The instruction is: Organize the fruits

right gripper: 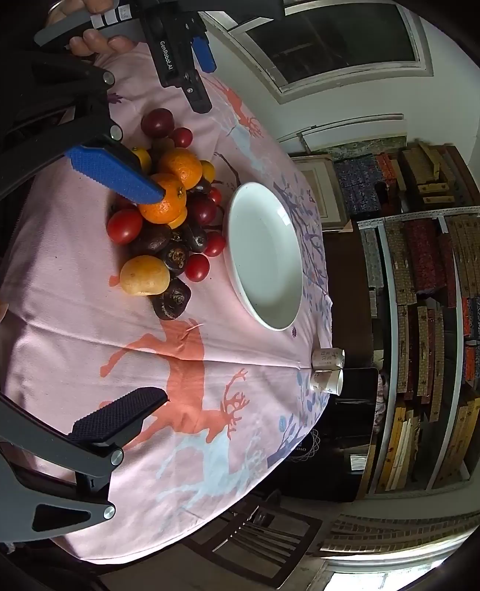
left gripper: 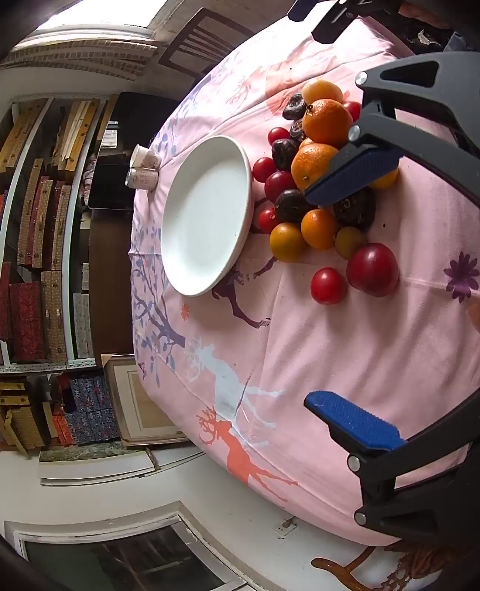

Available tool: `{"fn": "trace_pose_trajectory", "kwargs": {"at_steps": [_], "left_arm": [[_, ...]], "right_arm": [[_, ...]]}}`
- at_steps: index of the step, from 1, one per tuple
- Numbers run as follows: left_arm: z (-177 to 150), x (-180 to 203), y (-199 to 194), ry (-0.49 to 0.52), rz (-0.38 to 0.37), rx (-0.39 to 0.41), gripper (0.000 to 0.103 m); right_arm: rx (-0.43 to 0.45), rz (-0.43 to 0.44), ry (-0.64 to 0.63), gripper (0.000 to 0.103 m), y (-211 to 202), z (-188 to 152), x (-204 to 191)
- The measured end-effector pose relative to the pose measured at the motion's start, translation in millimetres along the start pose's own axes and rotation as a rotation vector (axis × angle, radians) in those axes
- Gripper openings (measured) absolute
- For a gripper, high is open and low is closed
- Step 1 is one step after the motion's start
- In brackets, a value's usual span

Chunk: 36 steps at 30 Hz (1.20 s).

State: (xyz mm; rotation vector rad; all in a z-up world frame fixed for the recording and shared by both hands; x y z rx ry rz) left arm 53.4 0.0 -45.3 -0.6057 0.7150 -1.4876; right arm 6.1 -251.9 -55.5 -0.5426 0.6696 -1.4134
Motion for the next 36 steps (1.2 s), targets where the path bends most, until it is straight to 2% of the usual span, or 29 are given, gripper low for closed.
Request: {"fn": "trace_pose_trajectory", "kwargs": {"at_steps": [36], "left_arm": [[-1.0,-1.9,-1.1,0.014,0.005,-0.001,0.099]], "right_arm": [[-0.016,0.021,-0.01,0.099,1.7,-0.2,-4.8]]}}
Point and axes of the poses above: each gripper's, at about its wrist camera, not at the fingertips, and y roughly the way its jaws point, x to its right, z to its top, the point moved 7 cm from there along y, roughly the way its jaws point, and after that the axes turned 8 degrees about -x, right-handed, at the moved point
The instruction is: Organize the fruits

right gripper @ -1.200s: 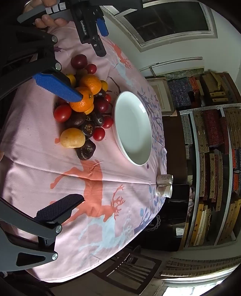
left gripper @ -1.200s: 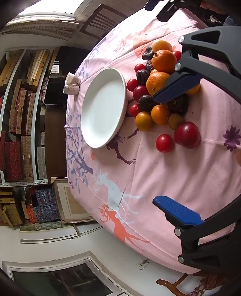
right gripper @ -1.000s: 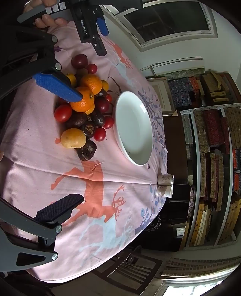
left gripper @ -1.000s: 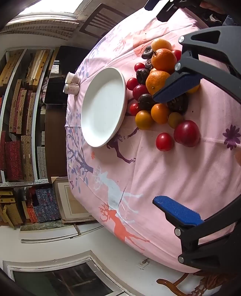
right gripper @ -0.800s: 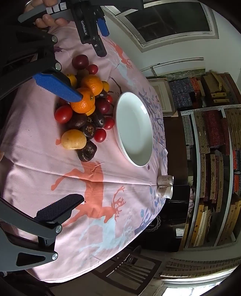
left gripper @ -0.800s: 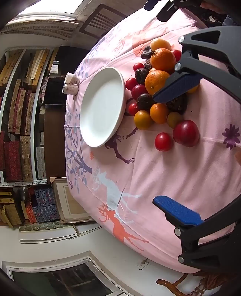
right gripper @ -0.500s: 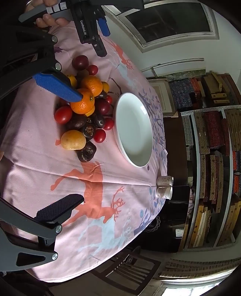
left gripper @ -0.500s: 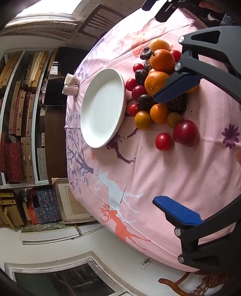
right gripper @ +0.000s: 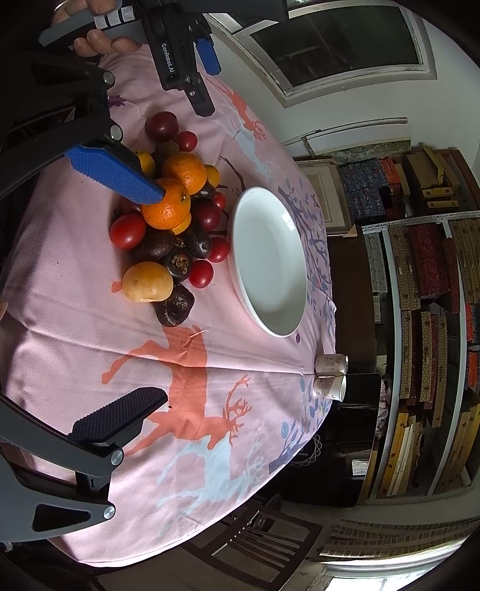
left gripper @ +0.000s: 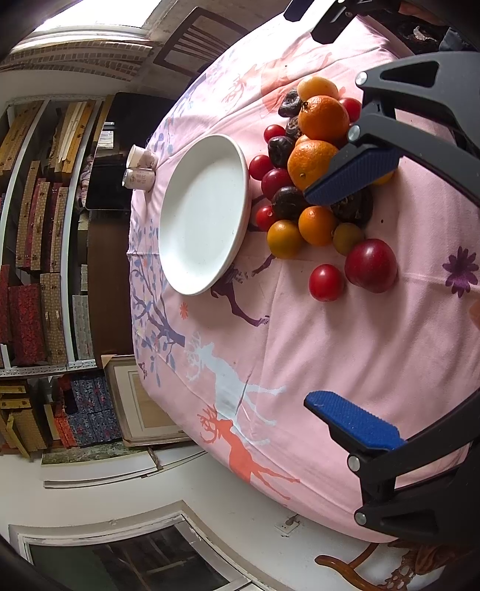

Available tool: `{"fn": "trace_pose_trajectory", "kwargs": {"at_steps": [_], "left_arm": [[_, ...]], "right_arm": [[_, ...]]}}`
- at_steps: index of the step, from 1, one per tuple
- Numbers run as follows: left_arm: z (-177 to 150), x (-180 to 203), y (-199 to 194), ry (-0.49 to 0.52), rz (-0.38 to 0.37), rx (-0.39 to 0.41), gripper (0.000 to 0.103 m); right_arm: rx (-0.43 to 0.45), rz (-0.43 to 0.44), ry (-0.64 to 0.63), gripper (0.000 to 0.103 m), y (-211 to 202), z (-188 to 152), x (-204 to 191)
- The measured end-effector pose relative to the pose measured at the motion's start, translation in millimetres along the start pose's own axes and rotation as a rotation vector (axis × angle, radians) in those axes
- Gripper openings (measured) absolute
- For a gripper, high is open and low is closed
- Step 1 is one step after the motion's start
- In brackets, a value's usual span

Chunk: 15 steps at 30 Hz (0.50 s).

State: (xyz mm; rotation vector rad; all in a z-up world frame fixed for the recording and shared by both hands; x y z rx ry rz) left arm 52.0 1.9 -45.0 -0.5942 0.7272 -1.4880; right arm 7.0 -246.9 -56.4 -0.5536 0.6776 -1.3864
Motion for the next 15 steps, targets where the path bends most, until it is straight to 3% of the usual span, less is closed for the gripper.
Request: {"fn": "trace_pose_trajectory", "kwargs": {"at_steps": [15], "left_arm": [[-0.3,0.7,1.5,0.001,0.002,-0.001,0.099]], "right_arm": [[0.0,0.0,0.0,0.099,0.5,-0.7,-0.1]]}}
Point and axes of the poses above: each gripper's, at about its wrist camera, not at the fingertips, and y roughly the way its jaws point, x to its right, z to its top, the point moved 7 cm from there along y, roughly the way its jaws point, and after that the axes turned 8 degrees about -x, right-handed, at the moved point
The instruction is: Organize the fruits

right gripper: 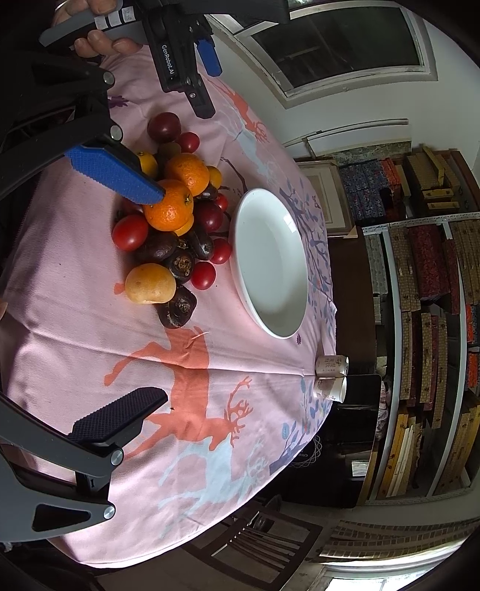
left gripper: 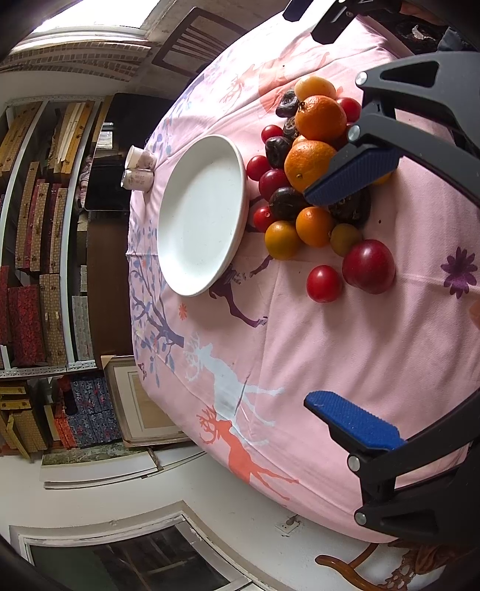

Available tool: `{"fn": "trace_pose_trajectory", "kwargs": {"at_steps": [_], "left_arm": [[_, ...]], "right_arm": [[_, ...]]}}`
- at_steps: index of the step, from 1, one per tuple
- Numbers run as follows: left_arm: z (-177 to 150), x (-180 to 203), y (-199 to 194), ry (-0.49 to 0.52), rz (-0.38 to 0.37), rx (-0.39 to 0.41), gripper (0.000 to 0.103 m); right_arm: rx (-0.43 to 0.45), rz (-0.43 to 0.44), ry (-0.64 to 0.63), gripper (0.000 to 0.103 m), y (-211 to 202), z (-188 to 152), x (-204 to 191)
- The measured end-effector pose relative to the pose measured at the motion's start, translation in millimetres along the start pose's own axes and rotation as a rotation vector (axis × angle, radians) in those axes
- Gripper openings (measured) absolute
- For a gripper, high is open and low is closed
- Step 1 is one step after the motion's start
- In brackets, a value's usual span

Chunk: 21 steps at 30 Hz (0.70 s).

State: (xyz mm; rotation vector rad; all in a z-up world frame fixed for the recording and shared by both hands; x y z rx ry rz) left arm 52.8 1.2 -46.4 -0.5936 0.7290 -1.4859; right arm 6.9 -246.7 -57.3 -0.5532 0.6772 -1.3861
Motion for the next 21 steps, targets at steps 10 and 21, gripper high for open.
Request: {"fn": "trace_pose_trajectory", "kwargs": {"at_steps": [10,21], "left_arm": [[-3.6,2.2,2.9,0.003,-0.001,-0.004,0.099],[-7.1,2.7,5.4,0.006,-0.002,-0.01,0.099]], "right_arm": [[-0.002,0.004,-0.004,0.099,0.7,-2.6,-2.3],[-0.006,0.006,-0.005,0.099,2.3,-5.0,-5.2]]}}
Point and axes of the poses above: each gripper's, at about its wrist camera, not at the fingertips, and y roughly the way its jaws point, x to its right, z to its top, the point moved 7 cm from there along y, roughly the way its jaws point, and after that the axes turned 8 degrees about -x, right-handed, at the moved point
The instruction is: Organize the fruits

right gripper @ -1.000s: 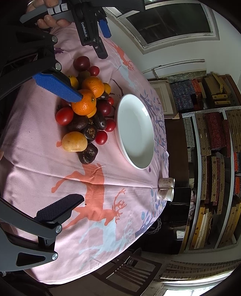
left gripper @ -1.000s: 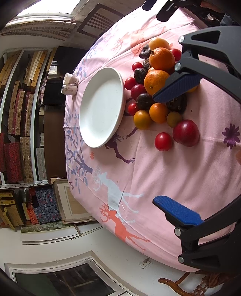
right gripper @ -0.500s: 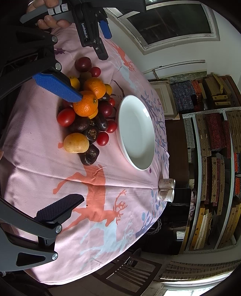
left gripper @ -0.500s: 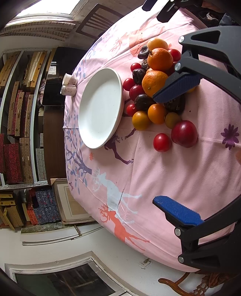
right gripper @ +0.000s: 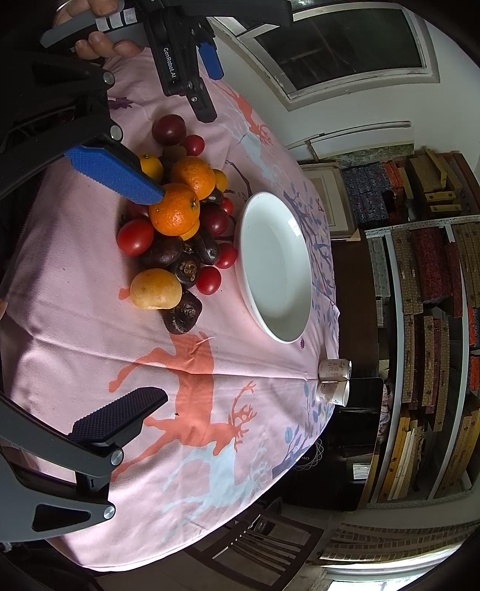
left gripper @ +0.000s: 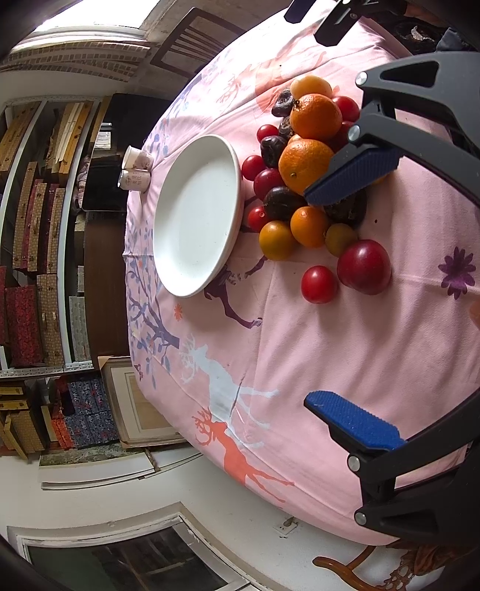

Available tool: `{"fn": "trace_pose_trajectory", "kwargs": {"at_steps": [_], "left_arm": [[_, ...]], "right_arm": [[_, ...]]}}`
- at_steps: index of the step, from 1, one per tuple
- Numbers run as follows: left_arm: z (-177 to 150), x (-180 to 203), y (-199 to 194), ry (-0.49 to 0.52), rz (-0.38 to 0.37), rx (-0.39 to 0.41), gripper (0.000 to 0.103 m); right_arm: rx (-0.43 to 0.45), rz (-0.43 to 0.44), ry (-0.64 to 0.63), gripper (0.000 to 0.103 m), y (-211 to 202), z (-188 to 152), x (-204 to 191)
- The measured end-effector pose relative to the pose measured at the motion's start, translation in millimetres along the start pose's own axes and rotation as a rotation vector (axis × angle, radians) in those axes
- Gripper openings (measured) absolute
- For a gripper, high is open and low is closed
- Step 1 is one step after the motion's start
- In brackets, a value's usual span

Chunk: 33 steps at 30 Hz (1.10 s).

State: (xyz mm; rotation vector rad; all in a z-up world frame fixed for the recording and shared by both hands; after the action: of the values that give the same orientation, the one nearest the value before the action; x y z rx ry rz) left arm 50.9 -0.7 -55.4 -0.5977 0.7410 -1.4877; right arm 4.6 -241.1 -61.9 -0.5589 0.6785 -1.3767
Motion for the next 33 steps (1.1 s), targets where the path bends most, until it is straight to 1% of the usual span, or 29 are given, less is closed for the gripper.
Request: {"fn": "trace_pose_trajectory", "kwargs": {"at_steps": [24,27,30,33], "left_arm": [[-3,-1,3,-0.001,0.0,-0.007,0.099],[-6,-3,4,-0.002,-0.015,-0.013,0.099],[-16,-2,10,0.048,-0.039,-0.036,0.099],[-29,-1,19,0.112,-0.012,-0.052,0.099]], "right_arm": [[-0.009,0.006,-0.005,0.099,3,-3,-2],[-0.009,0.002,-0.003,0.099,4,-3,-2],[-0.01,0.001,0.004,0.099,3,-4,1],[-0.018,-0.002,0.018,0.099,4,-5,7]]}}
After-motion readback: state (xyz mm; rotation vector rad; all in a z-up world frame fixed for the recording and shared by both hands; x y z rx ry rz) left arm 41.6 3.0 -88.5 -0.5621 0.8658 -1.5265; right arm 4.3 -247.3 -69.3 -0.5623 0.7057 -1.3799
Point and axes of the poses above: each gripper's, at about its wrist camera, not at the fingertips, and y roughly the way its jaws point, x to its right, z to its top, the point moved 7 cm from there along y, roughly the way its jaws point, and after that the axes turned 8 degrees about -x, right-handed, at the moved point
